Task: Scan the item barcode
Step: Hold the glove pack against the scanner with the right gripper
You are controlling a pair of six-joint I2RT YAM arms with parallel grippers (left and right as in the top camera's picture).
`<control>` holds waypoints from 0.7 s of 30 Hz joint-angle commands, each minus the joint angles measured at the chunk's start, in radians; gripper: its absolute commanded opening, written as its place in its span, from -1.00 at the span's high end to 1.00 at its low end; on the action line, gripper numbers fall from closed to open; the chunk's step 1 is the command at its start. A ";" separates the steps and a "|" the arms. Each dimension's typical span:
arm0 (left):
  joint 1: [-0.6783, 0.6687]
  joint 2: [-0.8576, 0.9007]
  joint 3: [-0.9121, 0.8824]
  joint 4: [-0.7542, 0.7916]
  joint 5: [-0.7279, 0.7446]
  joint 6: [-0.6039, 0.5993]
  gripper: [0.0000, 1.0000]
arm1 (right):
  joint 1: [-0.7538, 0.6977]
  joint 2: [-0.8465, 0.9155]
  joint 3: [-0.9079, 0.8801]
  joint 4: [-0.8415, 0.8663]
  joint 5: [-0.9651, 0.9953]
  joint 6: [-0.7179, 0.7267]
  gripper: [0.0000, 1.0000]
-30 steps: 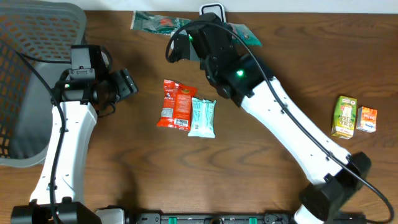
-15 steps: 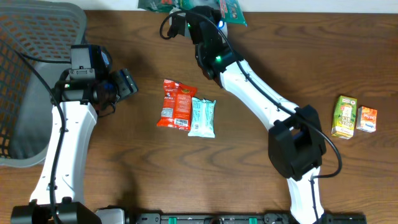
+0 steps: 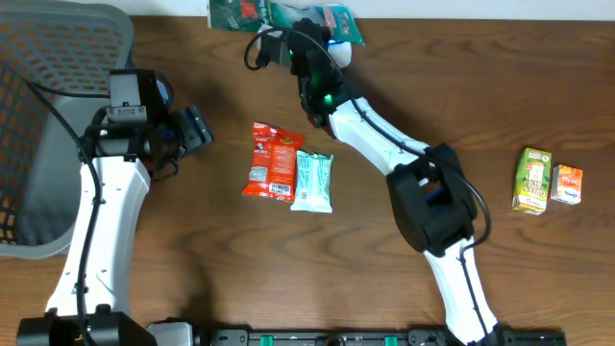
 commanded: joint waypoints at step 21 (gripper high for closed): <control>0.002 0.002 0.013 -0.003 -0.013 -0.001 -0.62 | -0.030 0.062 0.014 0.084 0.024 0.203 0.98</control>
